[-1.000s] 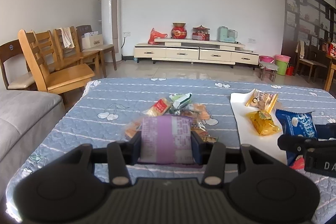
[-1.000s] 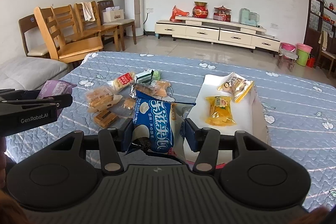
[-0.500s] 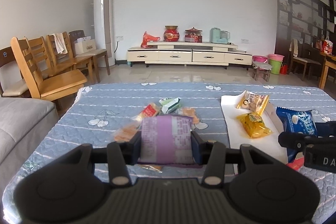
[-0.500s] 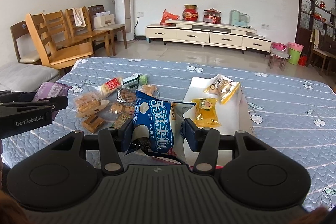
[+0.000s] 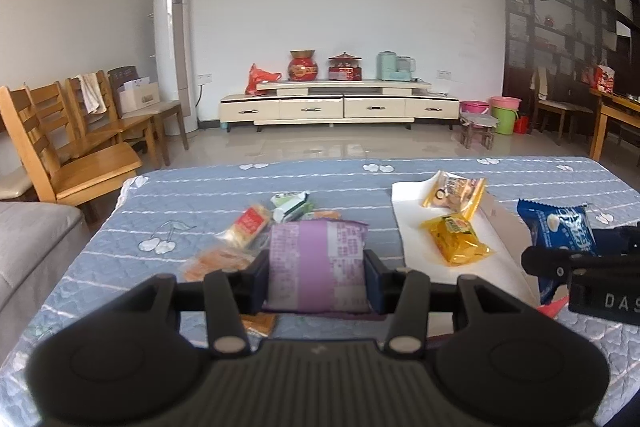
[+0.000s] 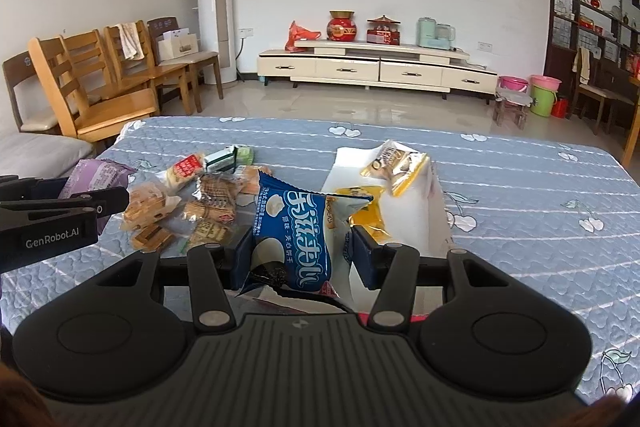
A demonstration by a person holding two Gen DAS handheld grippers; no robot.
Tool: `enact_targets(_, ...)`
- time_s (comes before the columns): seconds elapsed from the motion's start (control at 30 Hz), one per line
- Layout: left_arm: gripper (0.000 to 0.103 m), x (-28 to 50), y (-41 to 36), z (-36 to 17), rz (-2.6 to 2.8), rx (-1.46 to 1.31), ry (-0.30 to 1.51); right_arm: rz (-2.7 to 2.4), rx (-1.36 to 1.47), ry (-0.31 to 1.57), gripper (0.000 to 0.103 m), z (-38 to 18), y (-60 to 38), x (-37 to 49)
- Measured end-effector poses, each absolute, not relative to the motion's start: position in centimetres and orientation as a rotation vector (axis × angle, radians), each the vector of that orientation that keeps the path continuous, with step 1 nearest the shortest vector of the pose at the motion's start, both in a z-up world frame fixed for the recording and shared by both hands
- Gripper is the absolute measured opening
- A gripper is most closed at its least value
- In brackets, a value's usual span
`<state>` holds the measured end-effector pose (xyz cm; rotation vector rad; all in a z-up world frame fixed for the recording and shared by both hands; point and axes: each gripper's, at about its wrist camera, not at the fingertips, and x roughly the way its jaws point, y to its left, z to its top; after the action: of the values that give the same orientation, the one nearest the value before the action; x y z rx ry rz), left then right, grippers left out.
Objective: Organize snacks
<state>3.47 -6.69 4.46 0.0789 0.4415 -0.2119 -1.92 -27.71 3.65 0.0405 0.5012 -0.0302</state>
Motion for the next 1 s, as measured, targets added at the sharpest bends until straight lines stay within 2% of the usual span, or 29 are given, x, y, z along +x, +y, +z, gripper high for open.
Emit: enact_targets(1.0,0.046,6.1,-13.9,3.7,-0.356,0.123,0.483,-0.147,0.097,0.531,0.063,2.9,-29.8,0.2)
